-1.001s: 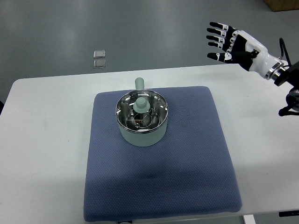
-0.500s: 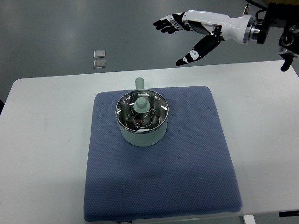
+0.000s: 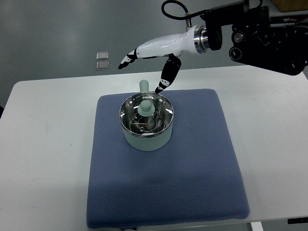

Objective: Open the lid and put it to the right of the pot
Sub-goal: 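Raise the right hand and swing it over the pot toward the lid, then lower the right hand onto the lid's mint-green knob, then close the right hand's fingers around the lid knob, then lift the glass lid off the pot with the right hand, then lower the lid onto the mat beside the pot, nearer the right hand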

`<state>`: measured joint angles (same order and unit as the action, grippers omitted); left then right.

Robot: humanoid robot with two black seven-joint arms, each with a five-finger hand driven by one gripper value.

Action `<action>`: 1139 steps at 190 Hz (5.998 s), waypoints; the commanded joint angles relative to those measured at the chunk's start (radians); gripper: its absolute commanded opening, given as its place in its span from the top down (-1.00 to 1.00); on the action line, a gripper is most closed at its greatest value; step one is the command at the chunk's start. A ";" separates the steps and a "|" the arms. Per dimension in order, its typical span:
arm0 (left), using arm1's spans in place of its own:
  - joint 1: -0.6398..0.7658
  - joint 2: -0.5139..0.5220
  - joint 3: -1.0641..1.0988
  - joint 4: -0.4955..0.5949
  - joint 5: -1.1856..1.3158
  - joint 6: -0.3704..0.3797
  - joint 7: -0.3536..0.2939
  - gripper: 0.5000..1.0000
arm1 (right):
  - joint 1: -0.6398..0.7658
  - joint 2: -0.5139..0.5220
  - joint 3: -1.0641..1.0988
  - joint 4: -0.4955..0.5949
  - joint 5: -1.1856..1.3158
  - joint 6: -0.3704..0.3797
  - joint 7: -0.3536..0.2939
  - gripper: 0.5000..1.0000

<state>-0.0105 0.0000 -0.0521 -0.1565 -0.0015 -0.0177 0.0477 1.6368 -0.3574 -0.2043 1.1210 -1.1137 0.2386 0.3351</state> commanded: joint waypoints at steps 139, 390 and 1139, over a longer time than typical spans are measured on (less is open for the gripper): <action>0.000 0.000 0.000 0.000 0.000 -0.001 0.000 -1.00 | 0.029 0.173 -0.184 -0.044 -0.143 -0.058 -0.016 -0.26; 0.000 0.000 0.000 0.000 0.000 0.001 0.000 -1.00 | -0.008 0.196 -0.204 -0.115 -0.187 -0.097 -0.036 0.34; 0.000 0.000 0.000 0.000 0.000 -0.001 0.000 -1.00 | -0.244 -0.156 -0.187 -0.033 -0.265 -0.194 0.016 1.00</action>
<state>-0.0108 0.0000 -0.0522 -0.1565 -0.0015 -0.0173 0.0475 1.4302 -0.5171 -0.3938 1.0904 -1.3660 0.0565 0.3552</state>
